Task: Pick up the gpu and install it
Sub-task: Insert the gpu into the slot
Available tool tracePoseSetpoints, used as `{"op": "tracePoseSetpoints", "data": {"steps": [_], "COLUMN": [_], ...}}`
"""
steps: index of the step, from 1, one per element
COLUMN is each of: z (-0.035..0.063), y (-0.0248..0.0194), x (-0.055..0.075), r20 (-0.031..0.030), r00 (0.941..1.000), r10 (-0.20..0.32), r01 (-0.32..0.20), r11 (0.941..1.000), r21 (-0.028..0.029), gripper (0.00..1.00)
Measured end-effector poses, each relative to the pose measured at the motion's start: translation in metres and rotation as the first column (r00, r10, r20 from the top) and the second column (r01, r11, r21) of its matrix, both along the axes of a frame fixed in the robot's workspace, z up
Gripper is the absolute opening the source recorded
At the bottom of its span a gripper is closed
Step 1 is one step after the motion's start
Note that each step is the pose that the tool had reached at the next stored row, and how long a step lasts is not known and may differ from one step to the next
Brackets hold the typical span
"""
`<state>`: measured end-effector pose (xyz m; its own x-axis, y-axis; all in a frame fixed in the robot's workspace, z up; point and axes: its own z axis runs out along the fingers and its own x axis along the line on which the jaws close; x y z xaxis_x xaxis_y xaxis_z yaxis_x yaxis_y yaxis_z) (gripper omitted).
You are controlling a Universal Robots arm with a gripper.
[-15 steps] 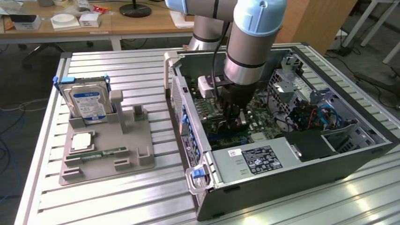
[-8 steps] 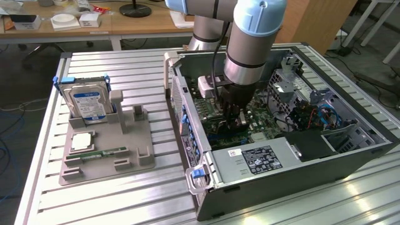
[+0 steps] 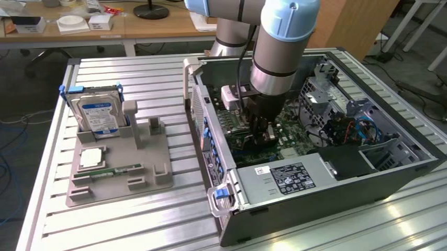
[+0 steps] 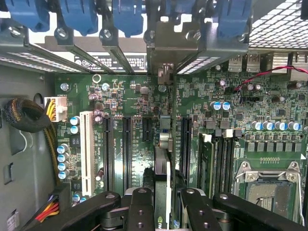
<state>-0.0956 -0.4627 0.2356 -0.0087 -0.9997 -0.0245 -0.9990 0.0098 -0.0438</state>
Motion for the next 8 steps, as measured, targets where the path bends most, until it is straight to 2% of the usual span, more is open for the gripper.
{"op": "tracePoseSetpoints", "data": {"steps": [8], "z": [-0.0008], "y": [0.0], "x": [-0.0003], "r20": [0.0002], "r00": [1.0], "r10": [0.0], "r01": [0.0], "r11": [1.0], "r21": [0.0003], "gripper": [0.26]}}
